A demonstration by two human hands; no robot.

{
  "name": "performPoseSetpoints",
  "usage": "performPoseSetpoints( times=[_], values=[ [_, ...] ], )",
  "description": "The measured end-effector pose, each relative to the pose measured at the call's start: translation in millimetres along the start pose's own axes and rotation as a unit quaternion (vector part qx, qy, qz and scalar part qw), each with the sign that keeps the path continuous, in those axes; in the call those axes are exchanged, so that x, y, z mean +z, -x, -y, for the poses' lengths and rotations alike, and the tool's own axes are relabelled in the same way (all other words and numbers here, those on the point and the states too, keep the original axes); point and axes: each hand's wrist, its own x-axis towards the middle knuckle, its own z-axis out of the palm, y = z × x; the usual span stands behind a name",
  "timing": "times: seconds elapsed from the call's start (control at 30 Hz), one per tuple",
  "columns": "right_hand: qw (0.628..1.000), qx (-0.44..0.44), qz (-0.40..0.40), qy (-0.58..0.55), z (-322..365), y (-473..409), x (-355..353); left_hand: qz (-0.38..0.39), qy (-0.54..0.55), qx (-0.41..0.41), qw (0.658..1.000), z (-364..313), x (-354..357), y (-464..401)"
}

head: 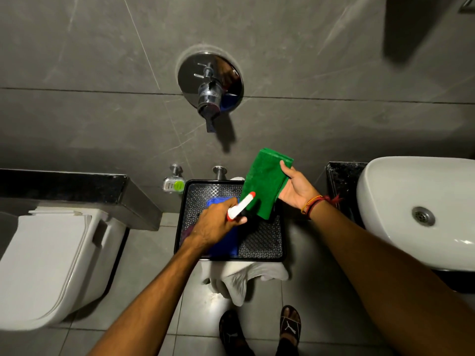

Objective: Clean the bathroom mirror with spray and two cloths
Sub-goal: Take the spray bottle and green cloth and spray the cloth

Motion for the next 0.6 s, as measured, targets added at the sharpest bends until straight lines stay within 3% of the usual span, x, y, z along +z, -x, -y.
performPoseSetpoints(
  times=[0.07,0.13,0.2,0.33,0.6],
  values=[
    [1.0,0.006,0.001,0.007,-2,0,2,-0.029,0.018,-0.004,0.999,8,1,-1],
    [1.0,0.01,-0.001,0.007,-2,0,3,-0.067,0.109,-0.026,0.991,21,0,1],
    [1.0,0.011,-0.003,0.001,-2,1,3,-0.139,0.198,-0.077,0.967,36,-2,5],
    [1.0,0.01,-0.011,-0.005,1,2,2,-0.251,0.24,-0.158,0.924,59,0,14],
    [0.999,0.004,-0.031,0.019,8,10,18,-0.223,0.255,-0.144,0.93,72,-3,25]
  ],
)
